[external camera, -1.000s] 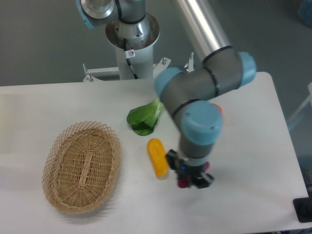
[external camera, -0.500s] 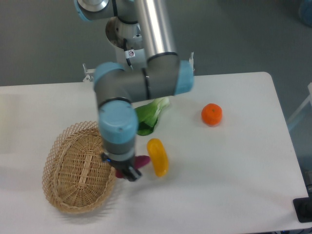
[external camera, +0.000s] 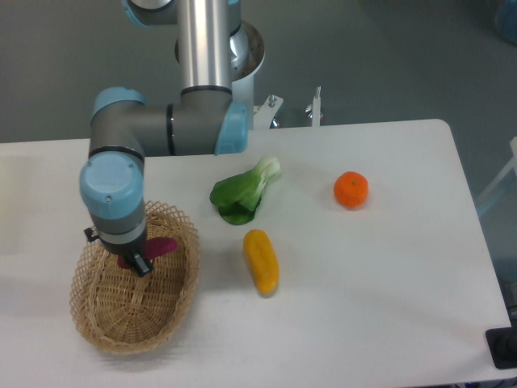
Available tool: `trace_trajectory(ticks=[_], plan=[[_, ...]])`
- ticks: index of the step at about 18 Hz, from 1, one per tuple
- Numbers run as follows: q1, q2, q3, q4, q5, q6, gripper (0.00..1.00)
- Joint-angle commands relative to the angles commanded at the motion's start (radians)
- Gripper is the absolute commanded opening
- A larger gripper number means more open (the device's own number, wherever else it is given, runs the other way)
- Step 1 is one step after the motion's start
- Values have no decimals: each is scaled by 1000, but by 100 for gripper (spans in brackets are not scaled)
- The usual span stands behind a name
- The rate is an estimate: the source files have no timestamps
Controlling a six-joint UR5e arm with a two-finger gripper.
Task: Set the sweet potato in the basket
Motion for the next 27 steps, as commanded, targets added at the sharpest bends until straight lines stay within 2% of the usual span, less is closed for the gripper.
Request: trace_trajectory(ticks=[1,2,3,4,9,16,19,23,27], plan=[[-3,2,-5,8,0,-3,48],[-3,3,-8,11,0,-2,59],[-3,5,-8,20,0,-5,76],[-5,8,-8,25,3,-8,100],[8,43,8,28,12,0,100],[150,54,41,55,190,58,100],[237,48,49,69,219,150,100],[354,31,92,68,212,221,100],[484,5,116,66,218,398,100]])
